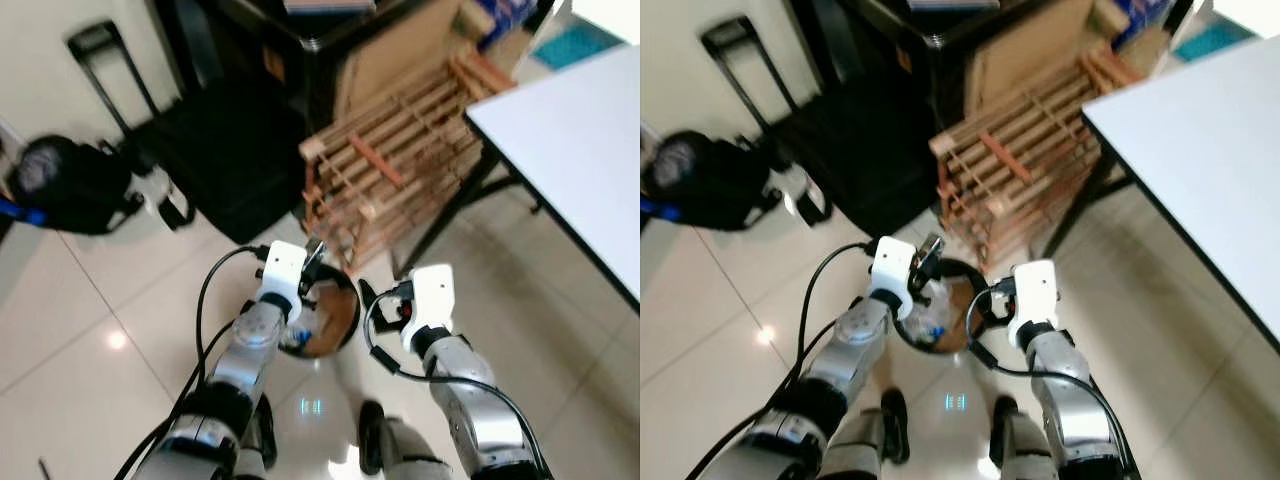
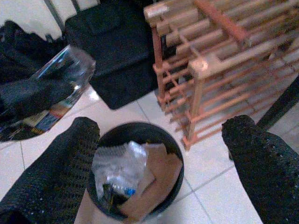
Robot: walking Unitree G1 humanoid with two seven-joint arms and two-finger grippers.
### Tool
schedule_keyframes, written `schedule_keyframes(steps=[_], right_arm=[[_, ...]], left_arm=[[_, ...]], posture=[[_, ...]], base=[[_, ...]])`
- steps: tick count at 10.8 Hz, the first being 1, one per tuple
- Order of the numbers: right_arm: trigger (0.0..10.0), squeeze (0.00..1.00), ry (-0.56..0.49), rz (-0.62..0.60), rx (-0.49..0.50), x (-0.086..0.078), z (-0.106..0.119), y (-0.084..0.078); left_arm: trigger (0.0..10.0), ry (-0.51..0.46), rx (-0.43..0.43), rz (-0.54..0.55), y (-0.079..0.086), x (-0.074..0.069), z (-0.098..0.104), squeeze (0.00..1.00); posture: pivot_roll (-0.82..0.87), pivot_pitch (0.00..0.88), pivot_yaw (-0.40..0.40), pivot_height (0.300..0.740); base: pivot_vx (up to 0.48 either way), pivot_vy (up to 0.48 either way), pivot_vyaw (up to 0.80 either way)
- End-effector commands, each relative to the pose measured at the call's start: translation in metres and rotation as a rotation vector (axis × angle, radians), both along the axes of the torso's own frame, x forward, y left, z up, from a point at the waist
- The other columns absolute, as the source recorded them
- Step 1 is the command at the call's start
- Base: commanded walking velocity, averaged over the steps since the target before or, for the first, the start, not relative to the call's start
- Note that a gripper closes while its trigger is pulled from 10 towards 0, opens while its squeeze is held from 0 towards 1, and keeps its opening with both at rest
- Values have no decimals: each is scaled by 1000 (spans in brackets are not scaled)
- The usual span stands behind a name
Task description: Picking trash to rubbish bin
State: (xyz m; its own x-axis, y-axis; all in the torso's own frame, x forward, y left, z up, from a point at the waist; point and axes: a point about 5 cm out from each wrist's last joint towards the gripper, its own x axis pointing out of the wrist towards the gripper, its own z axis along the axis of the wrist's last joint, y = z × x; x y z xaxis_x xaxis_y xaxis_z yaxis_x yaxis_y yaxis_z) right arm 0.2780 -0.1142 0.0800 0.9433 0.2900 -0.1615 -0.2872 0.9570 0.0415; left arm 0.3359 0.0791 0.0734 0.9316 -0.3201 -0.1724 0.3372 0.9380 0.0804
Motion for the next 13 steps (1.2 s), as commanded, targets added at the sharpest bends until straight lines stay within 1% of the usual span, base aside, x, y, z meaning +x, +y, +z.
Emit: schedule_keyframes(steps=[1,4,5,6,7,8,9,11,13], right_arm=[[10000,0,26,-9,-3,-8,-4,-1],[10000,0,36,-23,-1,-15,-2,-3],[10000,0,52,-35,-2,-22,-1,-5],[10000,0,63,-44,-2,-26,-1,-6],[10000,0,66,-46,-2,-28,-1,-6],[10000,0,77,-51,-1,-32,-1,-6],[10000,0,85,-55,1,-34,-1,-6],[10000,0,94,-62,0,-38,-1,-7],[10000,0,100,-64,2,-39,0,-6]], left_arm=[[10000,30,19,13,-1,1,-5,0],[10000,26,52,20,0,11,2,0],[10000,34,104,54,8,19,6,0],[10000,38,125,77,13,25,10,0],[10000,38,127,79,13,27,12,0],[10000,43,107,69,12,30,16,0],[10000,58,53,36,6,30,17,0],[10000,57,45,-7,-6,27,16,0],[10000,54,47,-17,-8,27,17,0]], posture=[[-58,420,-1,740],[-73,437,-2,740],[-78,460,-3,740],[-83,470,-2,740],[-86,472,-3,740],[-97,486,-3,740],[-102,490,-4,740],[-111,500,-7,740],[-112,505,-6,740]], base=[[0,0,0],[0,0,0],[0,0,0],[0,0,0],[0,0,0],[0,0,0],[0,0,0],[0,0,0],[0,0,0]])
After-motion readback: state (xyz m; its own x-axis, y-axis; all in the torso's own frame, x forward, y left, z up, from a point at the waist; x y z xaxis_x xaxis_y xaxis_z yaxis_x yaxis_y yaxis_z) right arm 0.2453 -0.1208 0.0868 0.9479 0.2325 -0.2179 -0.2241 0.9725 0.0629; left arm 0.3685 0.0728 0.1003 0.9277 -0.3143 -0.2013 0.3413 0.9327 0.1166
